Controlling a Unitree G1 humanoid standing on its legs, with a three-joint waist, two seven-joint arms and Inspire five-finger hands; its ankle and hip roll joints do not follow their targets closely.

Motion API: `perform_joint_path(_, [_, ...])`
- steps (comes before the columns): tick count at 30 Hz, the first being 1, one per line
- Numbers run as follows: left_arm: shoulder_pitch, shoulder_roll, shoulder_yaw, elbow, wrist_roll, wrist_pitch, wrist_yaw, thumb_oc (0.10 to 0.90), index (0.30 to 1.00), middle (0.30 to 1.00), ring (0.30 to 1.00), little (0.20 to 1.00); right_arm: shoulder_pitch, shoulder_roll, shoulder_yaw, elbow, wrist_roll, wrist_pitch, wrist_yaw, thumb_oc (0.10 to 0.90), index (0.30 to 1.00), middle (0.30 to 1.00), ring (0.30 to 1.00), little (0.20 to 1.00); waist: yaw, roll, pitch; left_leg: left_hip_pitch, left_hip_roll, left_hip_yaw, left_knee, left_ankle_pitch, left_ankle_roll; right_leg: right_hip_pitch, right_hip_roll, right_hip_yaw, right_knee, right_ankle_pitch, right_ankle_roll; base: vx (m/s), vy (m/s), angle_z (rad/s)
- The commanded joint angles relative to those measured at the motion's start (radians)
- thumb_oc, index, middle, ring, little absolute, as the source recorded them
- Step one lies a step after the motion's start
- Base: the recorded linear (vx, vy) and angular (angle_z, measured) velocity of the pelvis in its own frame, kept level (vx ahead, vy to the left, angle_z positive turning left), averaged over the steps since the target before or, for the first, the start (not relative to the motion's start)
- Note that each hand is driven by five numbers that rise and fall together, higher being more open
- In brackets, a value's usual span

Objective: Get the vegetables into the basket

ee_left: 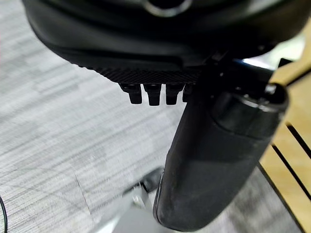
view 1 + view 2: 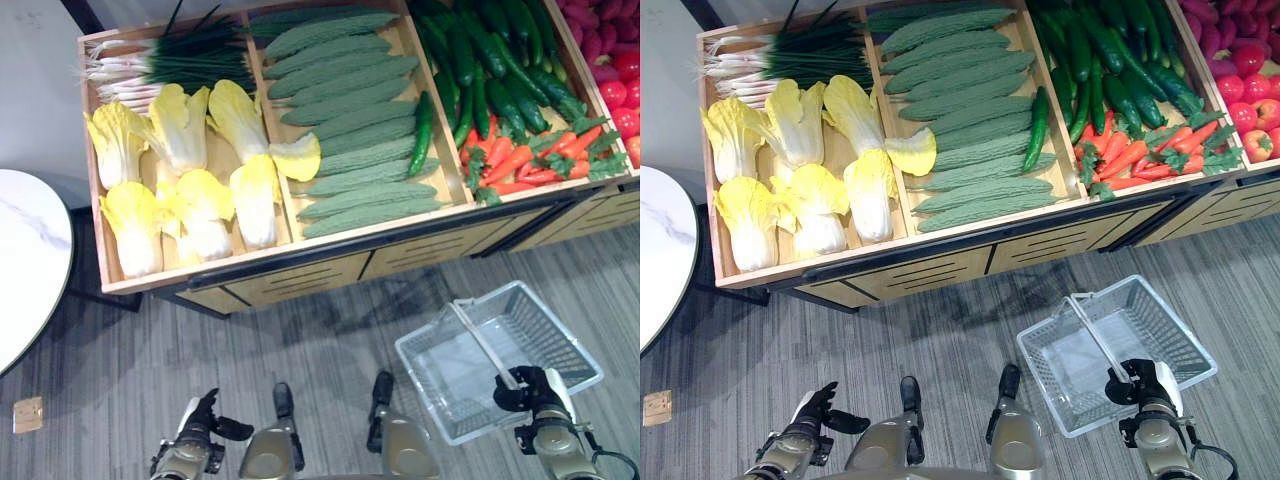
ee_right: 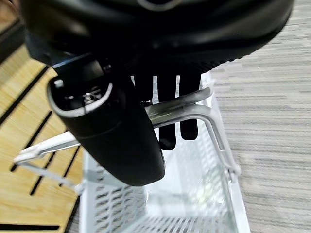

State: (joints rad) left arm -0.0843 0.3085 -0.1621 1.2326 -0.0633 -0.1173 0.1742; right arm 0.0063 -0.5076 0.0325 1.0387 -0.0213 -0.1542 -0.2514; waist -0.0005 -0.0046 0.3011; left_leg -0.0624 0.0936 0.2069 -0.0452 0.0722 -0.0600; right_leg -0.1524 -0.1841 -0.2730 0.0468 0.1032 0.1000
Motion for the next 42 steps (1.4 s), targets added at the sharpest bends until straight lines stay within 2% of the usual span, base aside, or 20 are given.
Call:
perform_joint_path(1, [-0.005, 0.018, 0.075, 0.043, -0.082, -0.02, 0.054, 0.9, 1.0, 1.0, 1.0, 1.0, -0.006, -0.057, -0.03, 0.002, 0.038, -0.027, -0.084, 0.4, 0.3, 0.3, 0.3, 0.3, 0.0, -0.047, -0.035, -0.017, 0.052, -0.045, -0.019, 0.042, -0.054, 0.018, -0.018, 0.095, -0.039, 0.026, 0.076, 0.0, 0.0, 0.0])
perform_joint_path(3, [-0.007, 0.025, 0.177, 0.062, -0.177, -0.035, 0.127, 0.9, 1.0, 1.0, 1.0, 1.0, -0.019, -0.031, -0.017, 0.068, 0.039, -0.023, -0.095, 0.4, 0.3, 0.3, 0.3, 0.3, 0.01, -0.052, -0.047, -0.01, 0.049, -0.047, -0.029, 0.041, -0.056, 0.028, -0.021, 0.09, -0.06, 0.035, 0.08, 0.06, 0.042, 0.02])
perform_joint_path(4, [-0.011, 0.037, 0.265, 0.067, -0.248, -0.059, 0.213, 0.9, 1.0, 1.0, 1.0, 1.0, -0.031, -0.007, -0.01, 0.12, 0.042, -0.019, -0.113, 0.4, 0.3, 0.3, 0.3, 0.3, 0.019, -0.056, -0.058, -0.003, 0.048, -0.05, -0.036, 0.041, -0.059, 0.04, -0.022, 0.083, -0.074, 0.04, 0.083, 0.05, 0.026, -0.01])
perform_joint_path(5, [-0.011, 0.037, 0.265, 0.067, -0.248, -0.059, 0.213, 0.9, 1.0, 1.0, 1.0, 1.0, -0.031, -0.007, -0.01, 0.12, 0.042, -0.019, -0.113, 0.4, 0.3, 0.3, 0.3, 0.3, 0.019, -0.056, -0.058, -0.003, 0.048, -0.05, -0.036, 0.041, -0.059, 0.04, -0.022, 0.083, -0.074, 0.04, 0.083, 0.08, 0.021, 0.01])
perform_joint_path(6, [-0.011, 0.058, 0.335, 0.055, -0.289, -0.086, 0.294, 0.9, 1.0, 1.0, 1.0, 1.0, -0.038, 0.007, 0.0, 0.156, 0.036, -0.017, -0.126, 0.4, 0.3, 0.3, 0.3, 0.3, 0.027, -0.061, -0.068, 0.005, 0.049, -0.052, -0.04, 0.041, -0.062, 0.054, -0.024, 0.077, -0.084, 0.042, 0.085, 0.06, 0.002, 0.05])
perform_joint_path(8, [-0.009, 0.098, 0.386, 0.034, -0.257, -0.105, 0.407, 0.9, 1.0, 1.0, 1.0, 1.0, -0.04, 0.022, 0.007, 0.199, 0.03, -0.019, -0.142, 0.4, 0.3, 0.3, 0.3, 0.3, 0.034, -0.068, -0.078, 0.01, 0.05, -0.056, -0.042, 0.039, -0.068, 0.07, -0.025, 0.065, -0.1, 0.045, 0.088, 0.08, -0.012, 0.08])
perform_joint_path(9, [-0.005, 0.136, 0.442, -0.04, -0.247, -0.131, 0.536, 0.9, 1.0, 1.0, 1.0, 1.0, -0.04, 0.034, 0.015, 0.218, 0.03, -0.027, -0.158, 0.4, 0.3, 0.3, 0.3, 0.3, 0.04, -0.074, -0.085, 0.011, 0.052, -0.058, -0.042, 0.037, -0.075, 0.081, -0.024, 0.056, -0.114, 0.049, 0.093, 0.05, -0.018, 0.1])
perform_joint_path(10, [-0.004, 0.136, 0.443, -0.042, -0.246, -0.13, 0.537, 0.9, 1.0, 1.0, 1.0, 1.0, -0.04, 0.034, 0.016, 0.218, 0.03, -0.027, -0.158, 0.4, 0.3, 0.3, 0.3, 0.3, 0.039, -0.075, -0.086, 0.011, 0.052, -0.058, -0.042, 0.037, -0.075, 0.081, -0.024, 0.056, -0.114, 0.05, 0.093, 0.03, -0.013, 0.1])
perform_joint_path(11, [0.0, 0.154, 0.448, -0.092, -0.215, -0.136, 0.577, 0.9, 1.0, 1.0, 1.0, 1.0, -0.035, 0.037, 0.017, 0.216, 0.025, -0.03, -0.165, 0.4, 0.3, 0.3, 0.3, 0.3, 0.041, -0.077, -0.087, 0.011, 0.053, -0.06, -0.042, 0.038, -0.077, 0.081, -0.024, 0.055, -0.115, 0.05, 0.093, 0.01, -0.006, 0.04])
perform_joint_path(12, [0.015, 0.176, 0.457, -0.208, -0.156, -0.15, 0.662, 0.9, 1.0, 1.0, 1.0, 1.0, -0.027, 0.043, 0.021, 0.214, 0.017, -0.033, -0.177, 0.4, 0.3, 0.3, 0.3, 0.3, 0.043, -0.079, -0.088, 0.012, 0.053, -0.062, -0.042, 0.038, -0.079, 0.084, -0.023, 0.054, -0.116, 0.05, 0.094, 0.02, -0.012, 0.05])
perform_joint_path(13, [0.03, 0.18, 0.462, -0.286, -0.12, -0.146, 0.683, 0.9, 1.0, 1.0, 1.0, 1.0, -0.022, 0.046, 0.022, 0.219, 0.013, -0.036, -0.178, 0.4, 0.3, 0.3, 0.3, 0.3, 0.045, -0.079, -0.092, 0.011, 0.055, -0.064, -0.042, 0.038, -0.081, 0.086, -0.024, 0.05, -0.116, 0.049, 0.094, 0.04, -0.019, 0.08])
perform_joint_path(14, [0.055, 0.2, 0.474, -0.437, -0.069, -0.164, 0.743, 0.9, 1.0, 1.0, 1.0, 1.0, -0.012, 0.051, 0.014, 0.217, 0.009, -0.039, -0.183, 0.4, 0.3, 0.3, 0.3, 0.3, 0.049, -0.079, -0.094, 0.013, 0.056, -0.069, -0.042, 0.038, -0.082, 0.092, -0.024, 0.043, -0.114, 0.046, 0.094, 0.04, -0.013, 0.08])
perform_joint_path(16, [0.072, 0.207, 0.474, -0.577, -0.003, -0.165, 0.771, 0.9, 1.0, 1.0, 1.0, 1.0, -0.005, 0.052, 0.012, 0.211, 0.005, -0.035, -0.182, 0.4, 0.3, 0.3, 0.3, 0.3, 0.049, -0.08, -0.095, 0.015, 0.056, -0.074, -0.042, 0.037, -0.083, 0.096, -0.024, 0.039, -0.113, 0.043, 0.094, 0.03, -0.006, 0.08])
perform_joint_path(19, [0.065, 0.203, 0.474, -0.636, 0.035, -0.151, 0.776, 0.9, 1.0, 1.0, 1.0, 1.0, -0.004, 0.05, 0.018, 0.208, -0.002, -0.031, -0.177, 0.4, 0.3, 0.3, 0.3, 0.3, 0.045, -0.08, -0.098, 0.019, 0.057, -0.074, -0.042, 0.034, -0.084, 0.099, -0.024, 0.039, -0.114, 0.04, 0.094, 0.01, 0.0, 0.02])
perform_joint_path(21, [0.016, 0.208, 0.439, -0.746, 0.093, -0.139, 0.768, 0.9, 1.0, 1.0, 1.0, 1.0, -0.006, 0.045, 0.039, 0.186, -0.012, -0.027, -0.163, 0.4, 0.3, 0.3, 0.3, 0.3, 0.032, -0.082, -0.103, 0.022, 0.06, -0.068, -0.042, 0.032, -0.084, 0.096, -0.022, 0.047, -0.115, 0.04, 0.095, 0.0, 0.0, 0.0])
perform_joint_path(25, [-0.038, 0.213, 0.377, -0.855, 0.148, -0.135, 0.727, 0.9, 1.0, 1.0, 1.0, 1.0, -0.018, 0.037, 0.055, 0.169, -0.016, -0.02, -0.153, 0.4, 0.3, 0.3, 0.3, 0.3, 0.017, -0.082, -0.097, 0.026, 0.062, -0.059, -0.042, 0.029, -0.083, 0.086, -0.019, 0.061, -0.113, 0.041, 0.095, 0.0, 0.006, -0.05])
perform_joint_path(31, [-0.115, 0.171, 0.289, -0.953, 0.146, -0.135, 0.663, 0.9, 1.0, 1.0, 1.0, 1.0, -0.032, 0.045, 0.078, 0.161, -0.022, -0.012, -0.135, 0.4, 0.3, 0.3, 0.3, 0.3, -0.005, -0.086, -0.091, 0.038, 0.064, -0.037, -0.042, 0.021, -0.078, 0.069, -0.016, 0.09, -0.107, 0.042, 0.093, 0.0, 0.013, -0.14])
perform_joint_path(38, [-0.184, 0.191, 0.208, -0.929, 0.134, -0.129, 0.576, 0.9, 1.0, 1.0, 1.0, 1.0, -0.038, 0.052, 0.091, 0.136, -0.015, -0.01, -0.115, 0.4, 0.3, 0.3, 0.3, 0.3, -0.025, -0.089, -0.086, 0.036, 0.07, -0.018, -0.042, 0.02, -0.077, 0.041, -0.009, 0.118, -0.104, 0.048, 0.091, 0.0, 0.006, -0.15])
perform_joint_path(42, [-0.259, 0.148, 0.17, -0.85, 0.11, -0.114, 0.591, 0.9, 1.0, 1.0, 1.0, 1.0, -0.033, 0.058, 0.109, 0.135, -0.023, -0.01, -0.106, 0.4, 0.3, 0.3, 0.3, 0.3, -0.044, -0.094, -0.091, 0.034, 0.075, -0.01, -0.042, 0.02, -0.078, 0.024, -0.001, 0.131, -0.101, 0.05, 0.09, 0.01, -0.002, -0.11])
